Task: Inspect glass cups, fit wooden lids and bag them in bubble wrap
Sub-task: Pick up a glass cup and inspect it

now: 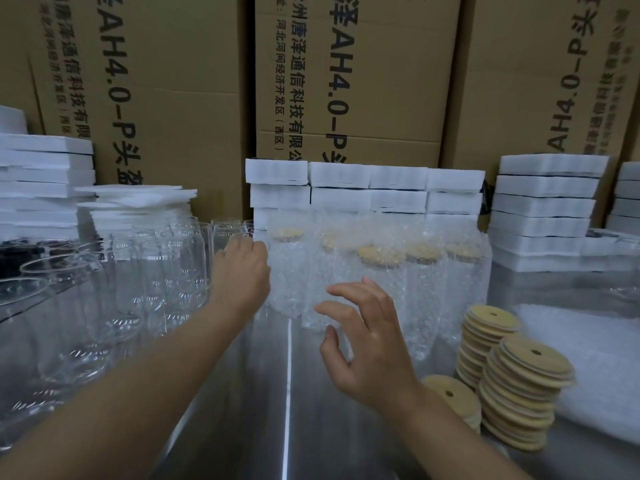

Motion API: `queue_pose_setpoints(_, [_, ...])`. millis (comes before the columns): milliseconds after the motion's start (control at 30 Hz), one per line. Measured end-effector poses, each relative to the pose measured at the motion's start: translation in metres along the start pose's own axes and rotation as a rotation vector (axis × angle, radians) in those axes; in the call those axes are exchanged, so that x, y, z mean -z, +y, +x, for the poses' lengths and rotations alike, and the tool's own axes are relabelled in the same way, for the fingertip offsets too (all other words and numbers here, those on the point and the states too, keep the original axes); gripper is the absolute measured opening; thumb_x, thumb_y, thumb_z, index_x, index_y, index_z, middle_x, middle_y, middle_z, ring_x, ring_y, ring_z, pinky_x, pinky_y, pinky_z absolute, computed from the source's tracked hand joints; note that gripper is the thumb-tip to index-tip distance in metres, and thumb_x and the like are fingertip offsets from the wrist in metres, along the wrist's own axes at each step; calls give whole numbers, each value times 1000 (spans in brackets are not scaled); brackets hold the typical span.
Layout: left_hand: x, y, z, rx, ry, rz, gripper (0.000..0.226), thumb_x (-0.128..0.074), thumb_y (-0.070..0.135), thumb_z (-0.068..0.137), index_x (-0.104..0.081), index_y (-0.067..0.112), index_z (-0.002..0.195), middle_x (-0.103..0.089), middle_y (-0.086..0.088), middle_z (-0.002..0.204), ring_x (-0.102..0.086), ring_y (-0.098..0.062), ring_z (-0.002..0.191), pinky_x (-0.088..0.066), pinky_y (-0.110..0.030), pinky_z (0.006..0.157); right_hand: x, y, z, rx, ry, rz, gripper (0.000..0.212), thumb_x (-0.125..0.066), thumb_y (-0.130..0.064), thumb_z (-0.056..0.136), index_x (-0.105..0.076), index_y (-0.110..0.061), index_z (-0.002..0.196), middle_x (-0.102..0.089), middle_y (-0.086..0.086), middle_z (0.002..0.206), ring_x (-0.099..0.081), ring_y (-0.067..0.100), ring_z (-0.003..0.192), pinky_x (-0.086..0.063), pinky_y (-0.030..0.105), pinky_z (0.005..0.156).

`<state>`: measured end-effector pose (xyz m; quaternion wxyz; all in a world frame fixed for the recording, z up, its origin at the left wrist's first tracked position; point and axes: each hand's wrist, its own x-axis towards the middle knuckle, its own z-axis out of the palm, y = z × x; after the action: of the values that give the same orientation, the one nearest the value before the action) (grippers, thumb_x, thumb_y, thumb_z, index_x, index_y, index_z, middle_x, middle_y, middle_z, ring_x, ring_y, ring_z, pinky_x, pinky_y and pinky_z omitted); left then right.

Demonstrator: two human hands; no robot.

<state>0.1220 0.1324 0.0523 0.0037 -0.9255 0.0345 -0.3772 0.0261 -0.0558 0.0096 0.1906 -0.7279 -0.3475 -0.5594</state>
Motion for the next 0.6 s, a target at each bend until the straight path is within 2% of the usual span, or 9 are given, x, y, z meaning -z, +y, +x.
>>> queue_pose_setpoints(67, [11,15,-20,-11,155,-197,19,-65,14,89,-61,4,104,-60,-15,105,-54,-36,101,-41,-42,83,-2,1,-2,-81,-39,60,35,-57,-17,81,-50,-19,115,-48,2,122,-46,18,116,-34,26,107])
queue_pose_setpoints(133, [20,30,-42,-72,312,-324,19,-76,9,78,-65,4,92,-61,-14,89,-57,-36,84,-36,-38,76,-3,1,-4,-189,-114,136,44,-59,-25,82,-44,-20,123,-40,-3,128,-42,15,121,-30,15,107])
queue_pose_setpoints(200, [29,41,-63,-177,418,-369,13,-71,16,81,-66,7,89,-60,-9,84,-52,-27,83,-33,-33,74,-5,3,-8,-298,-195,234,59,-65,-31,81,-36,-29,133,-34,-7,134,-36,9,129,-25,10,108])
queue_pose_setpoints(300, [39,49,-88,-243,415,-487,26,-49,27,86,-67,9,91,-60,-6,87,-41,-17,88,-35,-28,80,-7,6,-14,-490,-315,389,89,-75,-39,77,-11,-44,139,-22,-21,141,-27,-6,133,-23,3,104])
queue_pose_setpoints(367, [43,50,-102,-248,396,-540,28,-48,28,86,-67,9,93,-60,-7,91,-41,-17,92,-36,-27,84,-8,7,-17,-554,-351,427,97,-77,-43,75,-4,-50,138,-16,-32,141,-25,-12,132,-25,0,99])
queue_pose_setpoints(433, [45,50,-111,-257,410,-564,28,-50,27,86,-68,8,94,-58,-8,97,-42,-18,95,-36,-26,85,-9,6,-17,-583,-367,452,98,-78,-43,74,-4,-54,137,-19,-36,138,-29,-12,130,-30,4,99])
queue_pose_setpoints(533, [46,49,-116,-324,485,-608,25,-54,24,86,-68,7,98,-44,-2,109,-44,-21,100,-39,-25,88,-8,4,-17,-624,-395,489,101,-80,-39,71,-6,-54,138,-32,-22,143,-40,-3,128,-38,17,102])
queue_pose_setpoints(600, [46,47,-116,-388,532,-656,20,-57,21,86,-61,14,104,-41,-2,114,-45,-22,106,-37,-22,98,-7,1,-16,-633,-402,484,103,-80,-42,69,-4,-57,137,-35,-15,145,-43,-3,126,-37,11,98])
